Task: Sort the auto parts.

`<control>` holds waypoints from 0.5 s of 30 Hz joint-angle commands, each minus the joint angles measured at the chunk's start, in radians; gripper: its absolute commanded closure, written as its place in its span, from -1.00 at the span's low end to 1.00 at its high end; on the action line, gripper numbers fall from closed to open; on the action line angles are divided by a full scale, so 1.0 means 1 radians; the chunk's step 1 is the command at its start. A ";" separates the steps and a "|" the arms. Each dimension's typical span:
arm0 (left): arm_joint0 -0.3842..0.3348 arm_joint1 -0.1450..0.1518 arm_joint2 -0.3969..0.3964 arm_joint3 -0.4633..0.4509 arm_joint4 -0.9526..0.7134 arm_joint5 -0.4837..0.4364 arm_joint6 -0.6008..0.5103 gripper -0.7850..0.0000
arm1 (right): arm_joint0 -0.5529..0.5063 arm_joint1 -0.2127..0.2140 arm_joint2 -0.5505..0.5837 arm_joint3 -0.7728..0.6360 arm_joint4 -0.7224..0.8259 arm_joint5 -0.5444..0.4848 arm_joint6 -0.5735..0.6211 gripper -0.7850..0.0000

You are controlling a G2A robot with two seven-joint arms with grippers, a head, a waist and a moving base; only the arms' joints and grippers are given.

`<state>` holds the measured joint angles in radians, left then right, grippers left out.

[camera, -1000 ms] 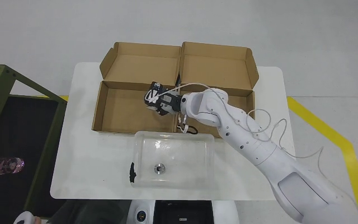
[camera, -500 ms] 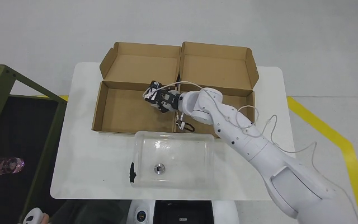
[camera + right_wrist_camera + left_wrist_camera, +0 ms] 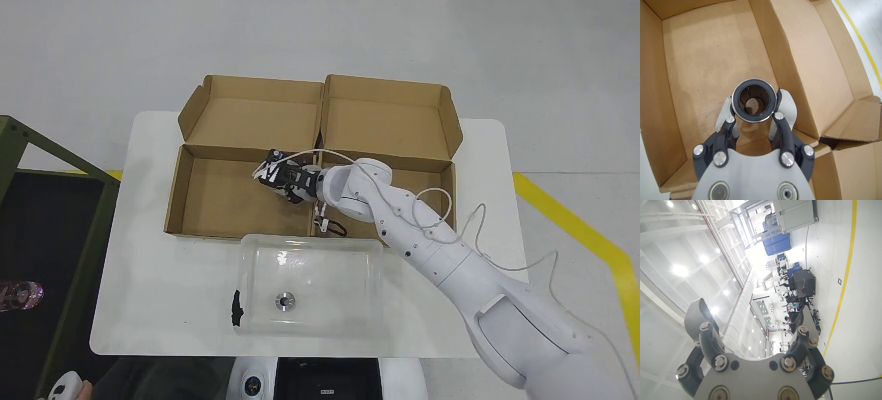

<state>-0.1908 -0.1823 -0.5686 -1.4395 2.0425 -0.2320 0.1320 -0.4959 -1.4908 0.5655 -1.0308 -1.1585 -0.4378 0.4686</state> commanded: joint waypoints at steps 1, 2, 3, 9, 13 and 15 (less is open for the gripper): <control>0.000 0.000 0.000 0.000 0.000 0.000 0.000 -1.00 | 0.000 -0.003 0.002 0.006 -0.002 -0.001 0.001 0.30; 0.000 0.000 0.000 0.000 0.000 0.000 0.000 -1.00 | 0.000 -0.005 0.003 0.009 -0.005 0.000 0.004 0.26; 0.000 0.000 0.000 0.000 0.000 0.000 0.000 -1.00 | 0.000 -0.007 0.003 0.011 -0.006 0.000 0.004 0.23; 0.000 0.000 0.000 0.000 0.000 0.000 0.000 -1.00 | -0.002 -0.012 0.016 0.010 -0.013 -0.011 0.004 -0.34; 0.000 0.000 0.000 0.000 0.000 0.000 0.000 -1.00 | -0.005 -0.011 0.032 -0.007 -0.021 -0.023 0.002 -0.57; 0.000 0.000 0.000 0.000 0.000 0.000 0.000 -1.00 | -0.008 -0.008 0.044 -0.025 -0.026 -0.030 0.000 -0.57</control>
<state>-0.1908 -0.1823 -0.5686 -1.4395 2.0425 -0.2320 0.1320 -0.5022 -1.5006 0.6038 -1.0469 -1.1822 -0.4653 0.4697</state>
